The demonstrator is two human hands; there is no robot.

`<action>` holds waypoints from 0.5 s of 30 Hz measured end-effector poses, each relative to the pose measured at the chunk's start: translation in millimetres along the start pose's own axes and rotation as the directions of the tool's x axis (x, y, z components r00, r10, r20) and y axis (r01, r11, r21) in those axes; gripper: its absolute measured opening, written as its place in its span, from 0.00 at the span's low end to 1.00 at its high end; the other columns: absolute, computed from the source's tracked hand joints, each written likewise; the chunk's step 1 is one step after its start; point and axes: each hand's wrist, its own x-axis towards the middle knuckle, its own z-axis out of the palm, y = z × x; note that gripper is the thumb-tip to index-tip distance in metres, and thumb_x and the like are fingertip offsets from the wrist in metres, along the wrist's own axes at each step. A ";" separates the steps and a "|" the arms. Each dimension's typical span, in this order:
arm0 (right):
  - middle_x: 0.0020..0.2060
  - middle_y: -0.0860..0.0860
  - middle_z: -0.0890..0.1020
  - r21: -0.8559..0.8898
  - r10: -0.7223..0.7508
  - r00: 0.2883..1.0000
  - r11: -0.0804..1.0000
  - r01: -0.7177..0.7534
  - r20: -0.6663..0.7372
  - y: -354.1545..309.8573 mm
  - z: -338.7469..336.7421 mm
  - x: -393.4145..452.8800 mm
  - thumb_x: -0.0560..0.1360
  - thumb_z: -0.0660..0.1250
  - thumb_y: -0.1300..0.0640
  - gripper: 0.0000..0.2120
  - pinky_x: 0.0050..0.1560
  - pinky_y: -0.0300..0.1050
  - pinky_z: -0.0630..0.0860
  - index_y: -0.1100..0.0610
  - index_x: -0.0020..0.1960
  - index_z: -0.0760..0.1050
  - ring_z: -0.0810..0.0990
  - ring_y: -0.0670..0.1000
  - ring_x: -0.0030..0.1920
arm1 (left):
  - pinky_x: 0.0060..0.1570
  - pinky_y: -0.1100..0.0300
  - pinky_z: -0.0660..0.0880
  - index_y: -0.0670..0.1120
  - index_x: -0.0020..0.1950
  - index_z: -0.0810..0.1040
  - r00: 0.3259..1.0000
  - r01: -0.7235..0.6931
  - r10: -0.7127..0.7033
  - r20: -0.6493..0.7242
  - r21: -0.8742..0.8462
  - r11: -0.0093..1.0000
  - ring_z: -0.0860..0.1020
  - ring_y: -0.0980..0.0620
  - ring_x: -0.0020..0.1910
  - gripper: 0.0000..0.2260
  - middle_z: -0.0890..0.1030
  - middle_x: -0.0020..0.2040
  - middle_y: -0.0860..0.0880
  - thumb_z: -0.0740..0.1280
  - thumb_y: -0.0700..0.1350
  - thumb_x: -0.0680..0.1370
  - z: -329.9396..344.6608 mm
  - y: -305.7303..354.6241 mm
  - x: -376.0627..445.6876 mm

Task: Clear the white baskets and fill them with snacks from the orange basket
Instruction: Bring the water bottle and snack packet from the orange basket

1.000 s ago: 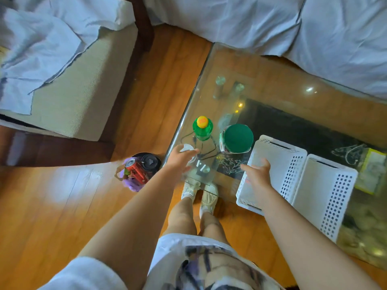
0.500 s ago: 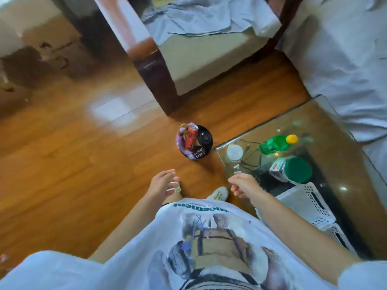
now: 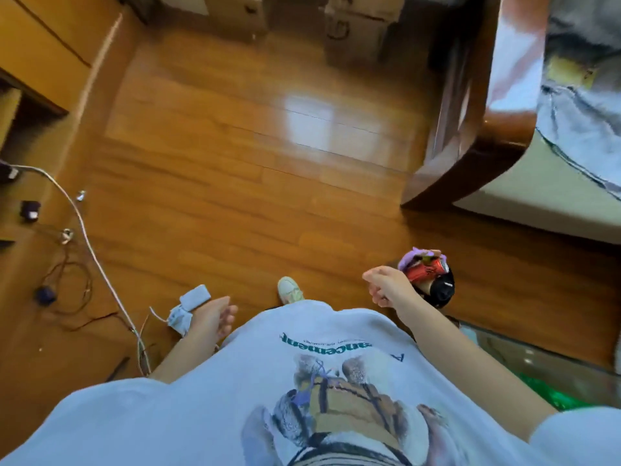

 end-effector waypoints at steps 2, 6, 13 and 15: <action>0.27 0.53 0.71 -0.003 -0.004 1.000 1.000 0.004 -0.008 -19.7 18.7 8.4 0.76 0.62 0.60 0.07 0.23 0.35 0.64 0.57 0.39 0.72 0.69 0.49 0.26 | 0.29 0.62 0.61 0.40 0.35 0.71 1.000 -0.004 0.003 -0.014 -0.067 0.998 0.66 0.52 0.30 0.14 0.75 0.28 0.46 0.60 0.42 0.80 -20.6 15.5 13.6; 0.29 0.54 0.71 0.023 0.017 0.998 1.000 -0.015 -0.062 -48.9 38.3 21.8 0.76 0.62 0.62 0.08 0.18 0.33 0.63 0.58 0.38 0.71 0.69 0.51 0.27 | 0.30 0.63 0.65 0.40 0.42 0.74 0.999 -0.013 0.010 -0.031 -0.085 0.996 0.68 0.54 0.31 0.08 0.74 0.35 0.47 0.61 0.42 0.79 -37.5 54.5 30.8; 0.29 0.53 0.69 0.082 0.254 0.953 0.966 -0.244 -0.164 -97.5 50.7 61.7 0.77 0.60 0.61 0.09 0.19 0.36 0.62 0.57 0.38 0.69 0.67 0.47 0.20 | 0.35 0.63 0.72 0.46 0.54 0.75 0.986 -0.149 0.156 0.055 -0.114 0.982 0.74 0.54 0.36 0.06 0.79 0.42 0.48 0.63 0.44 0.79 -26.6 145.0 49.9; 0.30 0.54 0.72 0.055 0.288 0.938 0.958 -0.283 -0.192 -121.6 59.0 80.7 0.76 0.62 0.60 0.08 0.25 0.39 0.68 0.57 0.38 0.70 0.71 0.49 0.24 | 0.37 0.63 0.73 0.47 0.55 0.75 0.978 -0.182 0.192 0.079 -0.127 0.975 0.76 0.55 0.39 0.07 0.80 0.44 0.50 0.63 0.46 0.79 -28.4 169.8 57.6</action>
